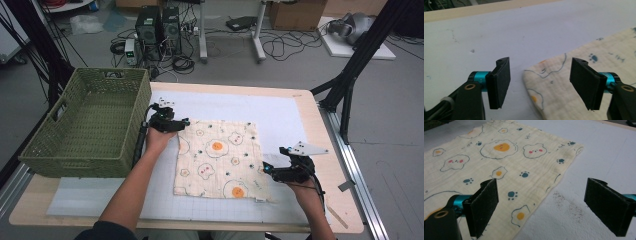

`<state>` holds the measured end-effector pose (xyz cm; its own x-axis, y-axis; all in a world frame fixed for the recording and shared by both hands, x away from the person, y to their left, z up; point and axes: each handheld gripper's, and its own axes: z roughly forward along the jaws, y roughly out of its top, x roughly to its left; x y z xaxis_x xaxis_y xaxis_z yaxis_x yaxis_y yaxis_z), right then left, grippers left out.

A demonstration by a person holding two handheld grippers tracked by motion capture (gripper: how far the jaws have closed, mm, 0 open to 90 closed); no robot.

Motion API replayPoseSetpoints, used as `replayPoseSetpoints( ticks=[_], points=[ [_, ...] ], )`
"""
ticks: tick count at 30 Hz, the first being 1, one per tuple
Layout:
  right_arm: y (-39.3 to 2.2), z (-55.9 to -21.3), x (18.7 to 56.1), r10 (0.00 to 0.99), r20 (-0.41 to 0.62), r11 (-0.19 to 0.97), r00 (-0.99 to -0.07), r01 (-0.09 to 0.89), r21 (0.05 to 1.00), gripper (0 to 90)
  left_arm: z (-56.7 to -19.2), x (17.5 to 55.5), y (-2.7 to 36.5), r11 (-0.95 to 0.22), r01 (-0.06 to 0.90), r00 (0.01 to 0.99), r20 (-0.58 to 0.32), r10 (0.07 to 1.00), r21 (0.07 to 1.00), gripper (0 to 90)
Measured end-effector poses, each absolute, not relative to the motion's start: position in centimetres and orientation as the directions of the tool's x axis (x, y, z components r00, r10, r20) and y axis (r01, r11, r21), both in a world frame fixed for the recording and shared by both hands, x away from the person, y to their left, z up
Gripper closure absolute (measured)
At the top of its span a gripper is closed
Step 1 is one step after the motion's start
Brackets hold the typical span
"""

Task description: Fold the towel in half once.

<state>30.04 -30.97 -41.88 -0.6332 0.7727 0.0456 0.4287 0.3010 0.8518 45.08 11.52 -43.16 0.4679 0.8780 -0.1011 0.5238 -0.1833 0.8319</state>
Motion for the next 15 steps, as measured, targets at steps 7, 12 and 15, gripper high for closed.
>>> replayPoseSetpoints(
  ticks=[7, 12, 15],
  points=[
    [-30.7, -42.3, 30.9, 0.789, 0.053, 0.298, -0.612, 0.457, 0.838, 11.5, -45.1, 45.6, 10.6, -0.304, 0.542, 0.503, -0.012, 0.864, 0.784, 46.9],
    [-30.2, -42.9, 32.5, 0.797, 0.047, 0.326, -0.602, 0.495, 0.806, 11.5, -45.0, 45.4, 10.3, -0.318, 0.524, 0.540, -0.020, 0.841, 0.791, 67.1],
    [-29.7, -42.9, 34.6, 0.813, 0.042, 0.334, -0.581, 0.524, 0.784, 11.5, -45.0, 45.3, 10.0, -0.325, 0.517, 0.557, -0.022, 0.830, 0.792, 84.1]
  ],
)
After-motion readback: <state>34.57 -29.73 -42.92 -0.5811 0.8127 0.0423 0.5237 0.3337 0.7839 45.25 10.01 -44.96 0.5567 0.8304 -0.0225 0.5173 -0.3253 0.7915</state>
